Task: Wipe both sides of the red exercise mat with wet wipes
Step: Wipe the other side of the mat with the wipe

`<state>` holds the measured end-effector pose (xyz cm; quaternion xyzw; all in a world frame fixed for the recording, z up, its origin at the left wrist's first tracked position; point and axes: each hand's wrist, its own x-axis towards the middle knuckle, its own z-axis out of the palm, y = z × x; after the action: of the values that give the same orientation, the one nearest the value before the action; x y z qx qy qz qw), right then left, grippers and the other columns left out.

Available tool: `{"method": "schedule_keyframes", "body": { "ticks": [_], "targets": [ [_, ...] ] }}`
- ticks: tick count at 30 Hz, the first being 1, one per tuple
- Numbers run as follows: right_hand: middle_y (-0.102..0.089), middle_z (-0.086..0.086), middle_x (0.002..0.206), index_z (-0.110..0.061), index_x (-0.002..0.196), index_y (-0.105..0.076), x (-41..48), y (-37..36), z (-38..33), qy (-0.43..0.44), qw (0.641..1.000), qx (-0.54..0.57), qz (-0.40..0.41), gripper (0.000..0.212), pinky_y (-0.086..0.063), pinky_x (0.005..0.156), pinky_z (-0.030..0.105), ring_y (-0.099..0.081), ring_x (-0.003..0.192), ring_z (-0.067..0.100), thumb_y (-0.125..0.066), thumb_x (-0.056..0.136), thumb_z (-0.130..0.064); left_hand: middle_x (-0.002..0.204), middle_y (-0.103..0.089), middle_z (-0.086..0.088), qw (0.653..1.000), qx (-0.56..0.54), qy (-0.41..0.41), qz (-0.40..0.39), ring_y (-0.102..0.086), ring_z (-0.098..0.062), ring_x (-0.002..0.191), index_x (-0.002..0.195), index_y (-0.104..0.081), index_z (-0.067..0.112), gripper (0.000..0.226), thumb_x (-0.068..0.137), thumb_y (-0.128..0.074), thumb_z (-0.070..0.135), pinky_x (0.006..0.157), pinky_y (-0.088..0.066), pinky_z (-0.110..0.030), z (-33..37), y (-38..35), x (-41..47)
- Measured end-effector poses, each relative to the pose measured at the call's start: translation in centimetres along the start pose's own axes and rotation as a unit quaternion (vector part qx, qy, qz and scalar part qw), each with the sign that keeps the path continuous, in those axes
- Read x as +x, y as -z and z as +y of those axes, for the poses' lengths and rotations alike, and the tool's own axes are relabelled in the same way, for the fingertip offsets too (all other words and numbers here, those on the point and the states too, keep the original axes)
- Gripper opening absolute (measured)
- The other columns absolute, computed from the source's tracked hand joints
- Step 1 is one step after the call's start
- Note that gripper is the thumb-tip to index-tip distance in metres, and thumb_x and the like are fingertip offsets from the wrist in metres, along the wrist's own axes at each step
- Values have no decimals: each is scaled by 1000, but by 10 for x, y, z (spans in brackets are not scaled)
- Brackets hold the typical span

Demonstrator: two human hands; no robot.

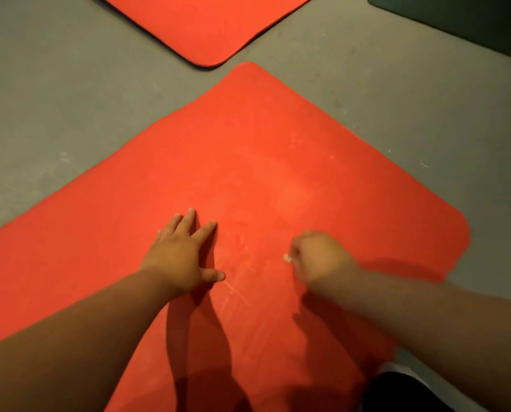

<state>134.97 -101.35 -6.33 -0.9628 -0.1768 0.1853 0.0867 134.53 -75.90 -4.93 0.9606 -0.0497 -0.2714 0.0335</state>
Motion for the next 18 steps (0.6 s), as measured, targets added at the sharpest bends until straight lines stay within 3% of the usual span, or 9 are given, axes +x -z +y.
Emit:
{"method": "schedule_keyframes", "body": {
  "ticks": [3, 5, 7, 10, 12, 14, 18],
  "targets": [
    [-60, 15, 100, -9, 94, -64, -33, -14, -55, 188, 976, 69, -90, 22, -52, 82, 35, -60, 93, 32, -52, 92, -27, 161, 5, -6, 1000, 9, 2, -11, -5, -30, 146, 151, -7, 42, 112, 62, -65, 77, 118, -17, -42, -13, 6, 6],
    [-60, 14, 100, -9, 93, -63, -20, -9, -50, 212, 970, 75, -92, 22, -50, 82, 33, -59, 94, 32, -54, 92, -30, 161, -2, -1, 1000, 15, -8, -22, -14, -30, 144, 149, -9, 46, 108, 63, -68, 73, 116, -23, -38, -20, 15, 10],
    [-60, 13, 110, -10, 101, -64, 12, 2, -28, 125, 988, 71, -53, 24, -43, 89, 31, -56, 105, 29, -54, 92, -30, 161, -3, 3, 998, 29, -26, -42, -17, -28, 142, 149, -9, 46, 105, 67, -72, 65, 113, -25, -36, -26, 22, 12],
    [-66, 13, 100, -10, 93, -67, 60, 30, 7, -56, 994, 80, 51, 15, -42, 80, 33, -59, 99, 30, -58, 88, -20, 161, -2, 3, 996, 53, -44, -52, -18, -26, 142, 150, -7, 44, 106, 69, -74, 60, 113, -25, -33, -30, 28, 12],
    [-67, 14, 100, -9, 93, -66, 64, 31, 8, -97, 991, 72, 56, 13, -42, 78, 33, -60, 98, 31, -57, 88, -17, 161, -4, 2, 996, 55, -44, -55, -19, -26, 141, 150, -8, 44, 108, 68, -75, 59, 113, -28, -35, -29, 28, 14],
    [-64, 14, 105, -10, 98, -66, 47, 17, -14, -59, 996, 64, 3, 18, -42, 82, 32, -58, 102, 31, -55, 91, -22, 161, -2, 2, 996, 50, -39, -56, -18, -26, 142, 150, -7, 44, 108, 68, -76, 57, 113, -30, -37, -30, 27, 12],
    [-58, 10, 104, -12, 96, -62, -19, -9, -68, 145, 982, 78, -88, 20, -42, 86, 33, -56, 100, 29, -46, 89, -21, 161, 2, 1, 996, 44, -50, -58, -14, -28, 143, 151, -4, 41, 108, 71, -76, 53, 113, -29, -38, -29, 27, 10]
  ]
}}
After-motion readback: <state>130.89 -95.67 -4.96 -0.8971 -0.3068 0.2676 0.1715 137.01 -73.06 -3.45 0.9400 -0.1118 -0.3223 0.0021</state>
